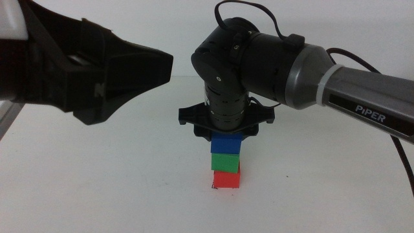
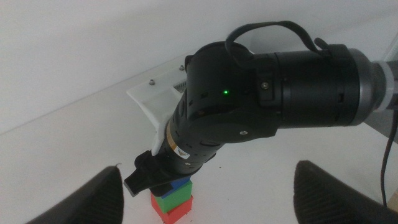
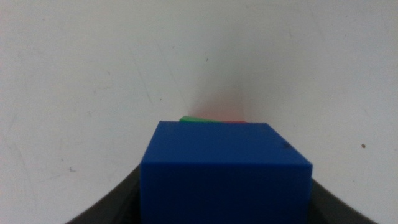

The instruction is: Stack red cubes first, then green, then blue cubes in a specific spot.

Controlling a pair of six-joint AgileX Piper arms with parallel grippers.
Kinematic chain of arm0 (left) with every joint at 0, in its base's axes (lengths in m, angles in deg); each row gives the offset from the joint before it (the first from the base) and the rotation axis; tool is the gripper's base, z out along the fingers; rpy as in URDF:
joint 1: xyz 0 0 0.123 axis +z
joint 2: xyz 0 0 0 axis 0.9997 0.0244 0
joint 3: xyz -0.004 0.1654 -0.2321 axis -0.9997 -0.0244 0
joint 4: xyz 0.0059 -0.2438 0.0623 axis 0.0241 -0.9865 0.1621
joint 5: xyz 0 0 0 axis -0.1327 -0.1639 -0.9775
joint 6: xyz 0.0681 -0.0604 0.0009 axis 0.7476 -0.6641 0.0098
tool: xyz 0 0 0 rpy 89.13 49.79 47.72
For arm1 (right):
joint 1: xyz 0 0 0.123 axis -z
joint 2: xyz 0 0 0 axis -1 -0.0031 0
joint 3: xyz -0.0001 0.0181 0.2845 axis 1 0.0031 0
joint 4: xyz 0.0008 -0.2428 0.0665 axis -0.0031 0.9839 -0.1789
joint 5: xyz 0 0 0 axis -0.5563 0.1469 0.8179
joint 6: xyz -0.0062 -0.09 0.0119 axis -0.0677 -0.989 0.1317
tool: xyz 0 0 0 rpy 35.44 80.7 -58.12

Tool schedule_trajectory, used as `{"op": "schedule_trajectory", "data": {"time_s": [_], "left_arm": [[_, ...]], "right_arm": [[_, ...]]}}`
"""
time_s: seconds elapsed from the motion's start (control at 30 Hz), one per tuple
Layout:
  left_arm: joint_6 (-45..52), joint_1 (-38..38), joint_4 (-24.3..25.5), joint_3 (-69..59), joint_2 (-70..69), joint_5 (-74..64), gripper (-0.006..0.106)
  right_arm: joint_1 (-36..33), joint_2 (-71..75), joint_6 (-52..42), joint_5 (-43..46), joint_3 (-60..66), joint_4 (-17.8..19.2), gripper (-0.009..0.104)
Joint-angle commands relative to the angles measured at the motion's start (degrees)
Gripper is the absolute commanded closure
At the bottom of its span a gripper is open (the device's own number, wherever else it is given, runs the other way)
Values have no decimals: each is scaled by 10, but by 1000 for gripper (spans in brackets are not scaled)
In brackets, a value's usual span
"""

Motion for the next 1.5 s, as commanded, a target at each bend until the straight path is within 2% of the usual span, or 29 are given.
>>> {"op": "schedule_trajectory", "data": {"time_s": [0.0, 0.03, 0.07, 0.17, 0.27, 0.37, 0.47, 0.57, 0.63, 0.8, 0.9, 0.93, 1.1, 1.43, 1.47], "left_arm": [[-3, 2, 3, 2, -1, 8, 7], [-3, 2, 5, 2, -1, 8, 7], [-3, 2, 5, 2, -1, 8, 7], [-3, 2, 14, 2, -1, 8, 7], [-3, 2, 16, 2, -1, 8, 7], [-3, 2, 16, 2, -1, 8, 7], [-3, 2, 16, 2, -1, 8, 7], [-3, 2, 16, 2, -1, 8, 7], [-3, 2, 16, 2, -1, 8, 7], [-3, 2, 16, 2, -1, 8, 7], [-3, 2, 16, 2, -1, 8, 7], [-3, 2, 16, 2, -1, 8, 7], [-3, 2, 16, 2, -1, 8, 7], [-3, 2, 16, 2, -1, 8, 7], [-3, 2, 35, -3, 0, 8, 7]], "right_arm": [[-1, -2, -6, -5, -5, 4, 77], [-1, -3, -6, -5, -5, 4, 72], [-1, -3, -6, -5, -5, 14, 46], [-1, 0, -6, -5, -5, 24, 20], [4, 31, -6, -5, -4, 30, 4], [16, 91, -17, -5, 10, 47, 2], [42, 180, -48, -5, 78, 48, 2], [87, 301, -95, 68, 205, 49, 2], [129, 379, -136, 140, 289, 27, 2], [278, 555, -324, 320, 486, -78, 2], [344, 629, -420, 423, 582, -142, 2], [355, 644, -438, 445, 600, -152, 2], [367, 690, -440, 498, 625, -164, 2], [365, 718, -440, 500, 625, -168, 2], [365, 718, -440, 500, 625, -168, 2]]}}
